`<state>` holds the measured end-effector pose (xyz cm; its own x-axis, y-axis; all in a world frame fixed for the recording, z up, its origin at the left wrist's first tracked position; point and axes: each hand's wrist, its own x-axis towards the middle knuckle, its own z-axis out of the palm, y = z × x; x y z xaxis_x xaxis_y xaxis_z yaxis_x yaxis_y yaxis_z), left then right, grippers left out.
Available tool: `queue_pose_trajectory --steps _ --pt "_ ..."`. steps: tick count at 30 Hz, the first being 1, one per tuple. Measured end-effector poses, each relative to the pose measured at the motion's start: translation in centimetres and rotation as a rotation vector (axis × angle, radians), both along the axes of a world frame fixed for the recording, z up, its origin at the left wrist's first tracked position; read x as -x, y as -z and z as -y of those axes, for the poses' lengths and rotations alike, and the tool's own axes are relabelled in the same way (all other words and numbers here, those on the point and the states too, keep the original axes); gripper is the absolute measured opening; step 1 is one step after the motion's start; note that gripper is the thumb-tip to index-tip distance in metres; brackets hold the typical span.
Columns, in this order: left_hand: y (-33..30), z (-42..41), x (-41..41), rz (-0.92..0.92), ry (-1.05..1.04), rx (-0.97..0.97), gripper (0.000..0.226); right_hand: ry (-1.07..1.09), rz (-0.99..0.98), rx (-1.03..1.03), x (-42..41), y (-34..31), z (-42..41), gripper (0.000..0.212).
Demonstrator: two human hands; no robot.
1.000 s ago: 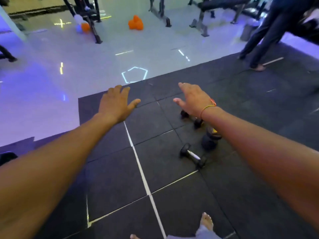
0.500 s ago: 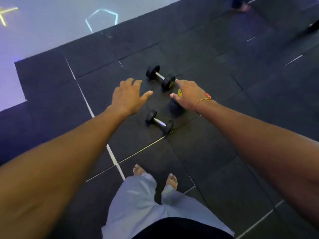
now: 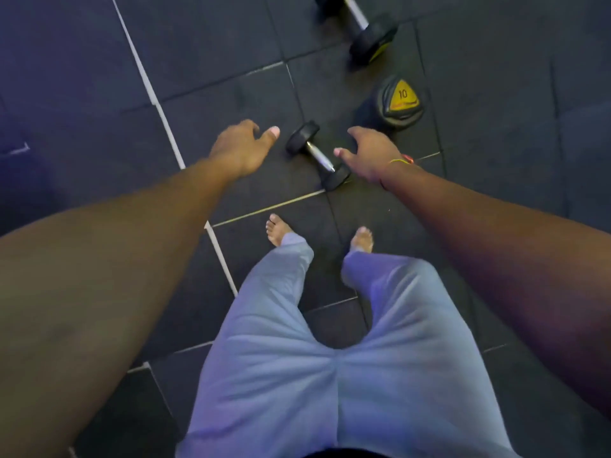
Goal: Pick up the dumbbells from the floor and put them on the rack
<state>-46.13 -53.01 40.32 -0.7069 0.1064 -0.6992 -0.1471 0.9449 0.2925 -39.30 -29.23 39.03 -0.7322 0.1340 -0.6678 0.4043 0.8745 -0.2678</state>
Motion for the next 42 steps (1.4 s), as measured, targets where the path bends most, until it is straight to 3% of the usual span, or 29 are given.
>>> queue_pose_trajectory --steps 6,11,14,16,20,26,30,33,37,42 --pt "10.5 -4.5 -0.1 0.136 -0.12 -0.013 0.059 -0.082 0.13 0.067 2.4 10.9 -2.5 0.059" --pt "22.6 -9.4 -1.2 0.233 -0.243 -0.021 0.047 -0.164 0.214 0.078 4.0 21.9 -4.6 0.055" --pt "30.0 -11.5 -2.6 0.303 -0.295 -0.033 0.05 -0.171 0.252 0.078 3.8 28.1 -5.3 0.054" --pt "34.2 -12.7 -3.2 0.347 -0.425 -0.053 0.054 -0.191 0.278 0.076 3.3 32.2 -5.3 0.052" --pt "41.1 -13.7 -3.4 0.499 -0.935 -0.202 0.068 -0.238 0.293 0.008 2.8 39.2 -4.1 0.046" --pt "48.1 -15.8 -0.6 0.548 -1.168 -0.44 0.054 -0.237 0.333 -0.067 4.2 46.4 -2.3 0.045" --pt "49.6 -16.5 0.7 0.658 -1.426 -0.615 0.009 -0.14 0.363 0.021 5.0 48.4 -1.7 0.041" --pt "48.6 -16.4 0.4 0.664 -1.468 -0.634 0.015 -0.151 0.354 0.029 5.1 47.5 -1.8 0.04" --pt "44.6 -15.2 -0.5 0.524 -1.546 -0.691 0.012 -0.151 0.283 0.108 4.7 44.1 -0.8 0.042" --pt "34.8 -13.1 -0.6 0.294 -1.596 -0.827 0.009 -0.248 0.154 0.185 6.6 34.1 1.1 0.033"
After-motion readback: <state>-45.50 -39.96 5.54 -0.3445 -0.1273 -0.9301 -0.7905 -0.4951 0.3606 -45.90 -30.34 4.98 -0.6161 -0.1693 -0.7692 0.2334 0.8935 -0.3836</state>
